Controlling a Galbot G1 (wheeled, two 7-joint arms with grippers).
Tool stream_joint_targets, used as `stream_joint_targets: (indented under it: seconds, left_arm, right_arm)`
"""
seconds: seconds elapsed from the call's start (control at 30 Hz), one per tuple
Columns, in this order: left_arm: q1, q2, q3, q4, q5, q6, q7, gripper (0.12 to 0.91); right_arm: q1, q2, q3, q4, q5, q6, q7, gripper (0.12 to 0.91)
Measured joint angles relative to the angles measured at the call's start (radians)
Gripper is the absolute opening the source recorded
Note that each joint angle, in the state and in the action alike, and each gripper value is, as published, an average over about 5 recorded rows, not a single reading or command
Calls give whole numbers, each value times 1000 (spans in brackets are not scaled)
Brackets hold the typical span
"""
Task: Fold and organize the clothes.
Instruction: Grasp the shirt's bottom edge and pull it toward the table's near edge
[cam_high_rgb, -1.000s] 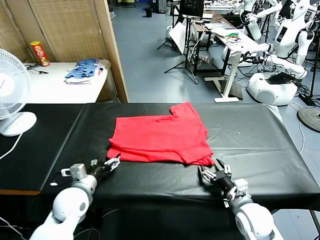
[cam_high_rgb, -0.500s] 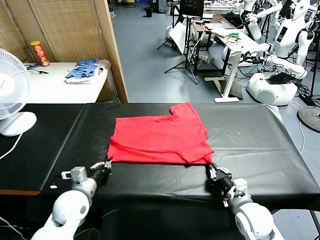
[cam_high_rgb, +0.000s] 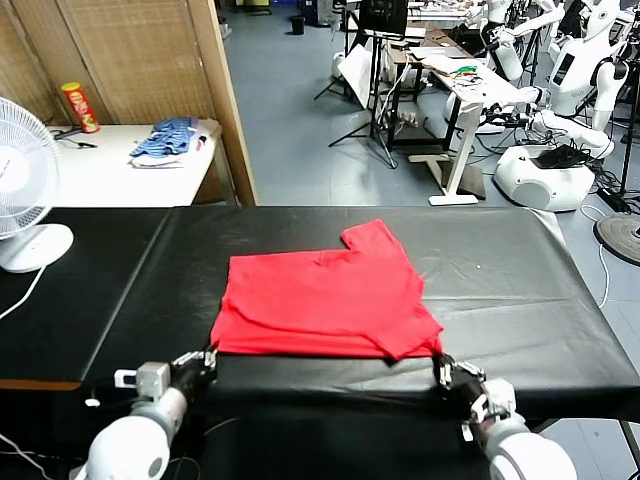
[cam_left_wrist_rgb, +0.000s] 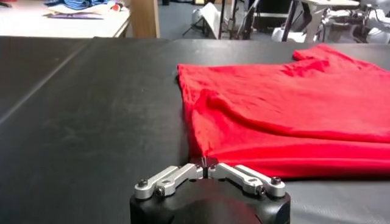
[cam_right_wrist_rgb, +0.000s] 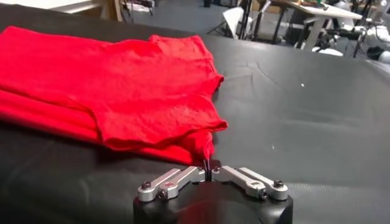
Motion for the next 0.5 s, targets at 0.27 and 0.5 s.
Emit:
stream_joint_targets:
  seconds: [0.27, 0.5]
  left_arm:
    - [44, 4, -23, -80, -70, 83, -67, 622]
    - [27, 18, -62, -160, -148, 101, -75, 795]
  right_arm:
    - [-56, -31, 54, 127, 48, -48, -3, 756]
    - [43, -68, 73, 132, 137, -43, 17, 798]
